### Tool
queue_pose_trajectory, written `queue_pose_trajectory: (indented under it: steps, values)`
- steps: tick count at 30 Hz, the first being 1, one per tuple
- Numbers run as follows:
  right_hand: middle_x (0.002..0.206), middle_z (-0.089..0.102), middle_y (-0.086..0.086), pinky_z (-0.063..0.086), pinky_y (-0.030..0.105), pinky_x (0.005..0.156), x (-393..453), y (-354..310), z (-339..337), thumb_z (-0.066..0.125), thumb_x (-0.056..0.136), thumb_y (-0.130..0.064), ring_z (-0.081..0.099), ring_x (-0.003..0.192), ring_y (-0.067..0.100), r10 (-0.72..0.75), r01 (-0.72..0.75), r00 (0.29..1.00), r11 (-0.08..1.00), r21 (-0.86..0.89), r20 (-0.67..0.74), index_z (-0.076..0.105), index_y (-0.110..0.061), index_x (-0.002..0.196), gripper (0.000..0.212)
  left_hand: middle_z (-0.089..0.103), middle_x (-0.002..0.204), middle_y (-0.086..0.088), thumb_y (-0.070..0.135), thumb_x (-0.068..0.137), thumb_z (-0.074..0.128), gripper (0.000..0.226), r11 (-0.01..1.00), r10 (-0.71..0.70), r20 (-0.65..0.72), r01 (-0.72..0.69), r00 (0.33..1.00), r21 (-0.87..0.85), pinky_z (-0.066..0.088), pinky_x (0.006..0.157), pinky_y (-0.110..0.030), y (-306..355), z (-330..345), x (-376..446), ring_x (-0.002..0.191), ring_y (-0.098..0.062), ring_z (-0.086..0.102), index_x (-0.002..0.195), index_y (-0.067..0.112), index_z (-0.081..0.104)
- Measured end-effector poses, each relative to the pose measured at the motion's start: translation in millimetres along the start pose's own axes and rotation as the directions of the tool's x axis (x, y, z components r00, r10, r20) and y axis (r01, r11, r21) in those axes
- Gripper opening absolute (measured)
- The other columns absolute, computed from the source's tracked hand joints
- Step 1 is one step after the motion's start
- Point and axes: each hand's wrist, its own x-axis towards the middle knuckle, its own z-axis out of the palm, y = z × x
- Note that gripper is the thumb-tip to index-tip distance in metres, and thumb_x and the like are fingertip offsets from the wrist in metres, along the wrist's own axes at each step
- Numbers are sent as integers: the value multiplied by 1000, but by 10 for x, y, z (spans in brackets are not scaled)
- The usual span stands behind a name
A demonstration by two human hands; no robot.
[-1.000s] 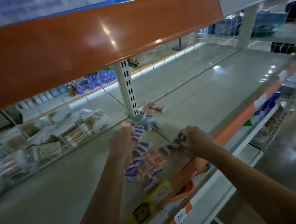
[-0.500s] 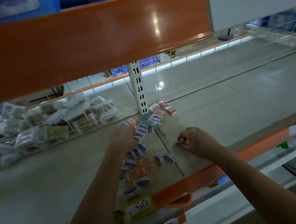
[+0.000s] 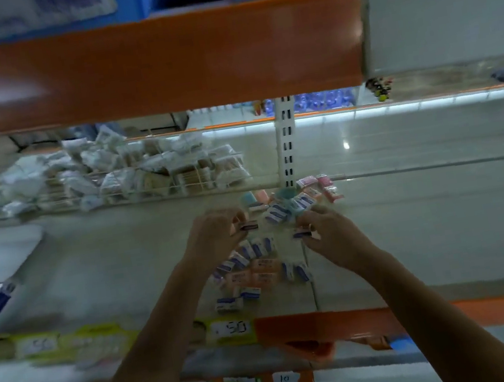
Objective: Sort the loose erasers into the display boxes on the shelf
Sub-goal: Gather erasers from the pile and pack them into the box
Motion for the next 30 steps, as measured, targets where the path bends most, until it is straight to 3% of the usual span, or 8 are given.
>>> queue_pose_trajectory:
  steps: [11, 14, 19, 24, 30]
  values:
    - [97, 55, 3, 35, 17, 73, 486, -1717, 704, 63, 84, -8, 50, 81, 13, -347, 338, 937, 929, 148, 41, 66, -9, 102, 18, 65, 93, 1, 26, 79, 72, 19, 978, -196, -191, 206, 962, 35, 41, 78, -34, -1145, -848, -1406, 92, -23, 56, 96, 21, 67]
    - [93, 52, -1, 46, 28, 75, 529, -2303, 990, 64, 84, -9, 56, 82, 21, -395, 381, 918, 907, 179, 45, 66, -10, 101, 18, 65, 90, -2, 27, 77, 71, 19, 960, -269, -211, 279, 940, 20, 44, 79, -38, -1552, -1075, -1859, 90, -26, 57, 94, 19, 68]
    - [88, 57, 5, 51, 36, 71, 588, -3218, 1444, 68, 80, -9, 58, 75, 22, -469, 453, 882, 867, 209, 35, 68, -10, 95, 15, 67, 88, -4, 32, 78, 66, 22, 939, -325, -223, 341, 919, 41, 46, 77, -38, -2167, -1427, -2501, 88, -27, 60, 94, 18, 69]
    - [86, 51, -2, 38, 22, 67, 697, -3838, 1882, 68, 82, -15, 50, 73, 13, -484, 468, 874, 862, 196, 42, 67, -12, 97, 15, 67, 87, -1, 37, 74, 60, 26, 916, -389, -269, 401, 881, -13, 49, 78, -41, -2773, -1621, -2894, 87, -28, 60, 92, 20, 68]
    - [97, 59, 5, 31, 22, 69, 1059, -4297, 2271, 66, 83, -16, 54, 88, 19, -435, 424, 898, 895, 140, 64, 66, -10, 105, 22, 66, 95, 1, 33, 82, 67, 21, 916, -392, -264, 399, 881, -27, 48, 79, -41, -3512, -1719, -2982, 91, -22, 56, 100, 24, 67]
